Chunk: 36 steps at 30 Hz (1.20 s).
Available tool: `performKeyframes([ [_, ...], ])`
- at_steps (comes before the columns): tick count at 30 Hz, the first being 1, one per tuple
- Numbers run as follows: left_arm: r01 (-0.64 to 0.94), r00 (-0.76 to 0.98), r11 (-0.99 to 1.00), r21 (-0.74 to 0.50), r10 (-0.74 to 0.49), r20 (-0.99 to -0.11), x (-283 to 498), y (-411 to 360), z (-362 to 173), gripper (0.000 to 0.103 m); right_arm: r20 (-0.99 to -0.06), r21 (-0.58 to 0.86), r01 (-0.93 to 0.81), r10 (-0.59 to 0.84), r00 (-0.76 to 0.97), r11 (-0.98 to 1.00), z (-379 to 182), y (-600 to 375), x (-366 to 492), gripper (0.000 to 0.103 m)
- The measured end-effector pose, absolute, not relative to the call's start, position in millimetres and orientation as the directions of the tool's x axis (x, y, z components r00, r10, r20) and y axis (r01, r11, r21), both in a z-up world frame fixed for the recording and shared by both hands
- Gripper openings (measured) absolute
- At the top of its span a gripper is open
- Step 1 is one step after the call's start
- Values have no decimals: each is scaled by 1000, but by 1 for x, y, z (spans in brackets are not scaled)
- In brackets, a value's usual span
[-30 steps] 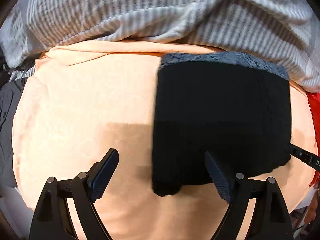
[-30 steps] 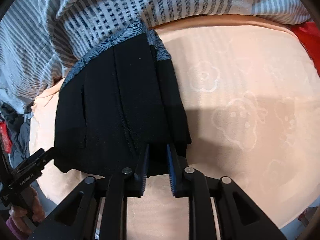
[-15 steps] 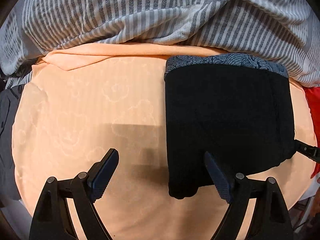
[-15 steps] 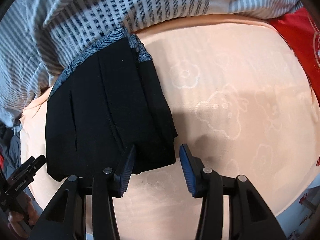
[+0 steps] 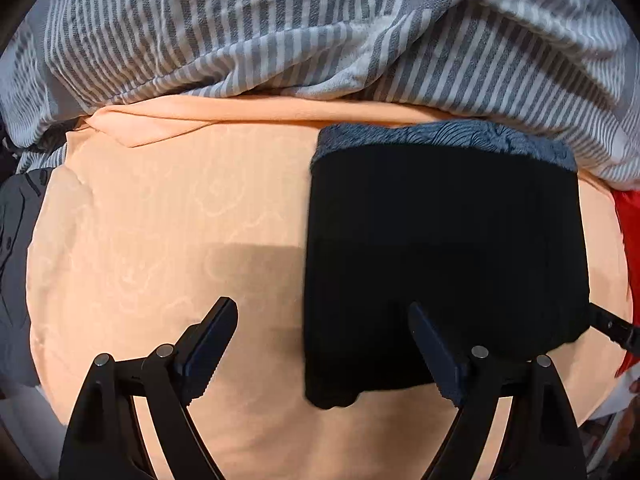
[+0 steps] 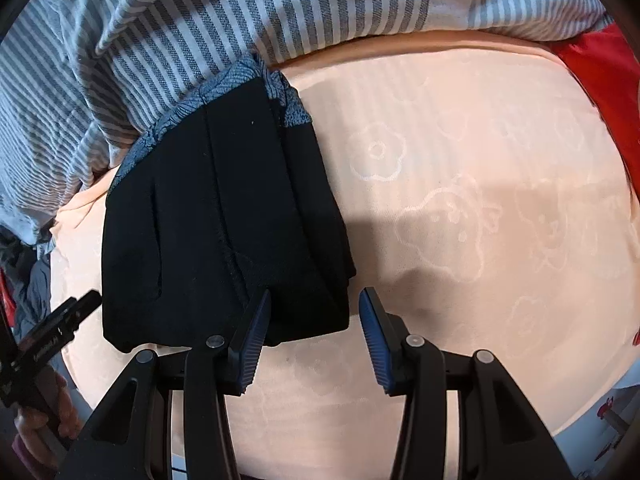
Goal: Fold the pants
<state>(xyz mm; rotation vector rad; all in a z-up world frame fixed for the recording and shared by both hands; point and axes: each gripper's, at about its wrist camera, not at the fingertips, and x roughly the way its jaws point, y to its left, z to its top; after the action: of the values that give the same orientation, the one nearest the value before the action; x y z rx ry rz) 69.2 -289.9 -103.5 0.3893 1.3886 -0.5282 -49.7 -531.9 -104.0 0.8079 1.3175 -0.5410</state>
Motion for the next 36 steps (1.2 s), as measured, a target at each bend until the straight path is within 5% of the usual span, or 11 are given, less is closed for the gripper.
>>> performKeyframes([
  [16,555,105,832,-8,-80,-991,74,-336,-118,88,-938,283,686,43,344,671,-81,-592,18,50],
  [22,555,82,832,-16,-74,-994,71,-339,-125,88,-914,381,687,143,379,618,-108,-621,52,49],
  [24,556,83,831,-20,-79,-993,71,-340,-126,88,-902,413,671,174,395,616,-111,-621,55,27],
  [29,583,87,811,-39,-110,-990,67,-354,-120,88,-884,445,630,200,422,636,-104,-621,52,10],
  [34,629,74,774,-68,-147,-986,54,-380,-115,88,-845,526,608,287,450,595,-104,-631,46,12],
  [36,644,64,761,-82,-161,-985,48,-388,-114,88,-845,533,642,313,434,551,-114,-640,46,27],
])
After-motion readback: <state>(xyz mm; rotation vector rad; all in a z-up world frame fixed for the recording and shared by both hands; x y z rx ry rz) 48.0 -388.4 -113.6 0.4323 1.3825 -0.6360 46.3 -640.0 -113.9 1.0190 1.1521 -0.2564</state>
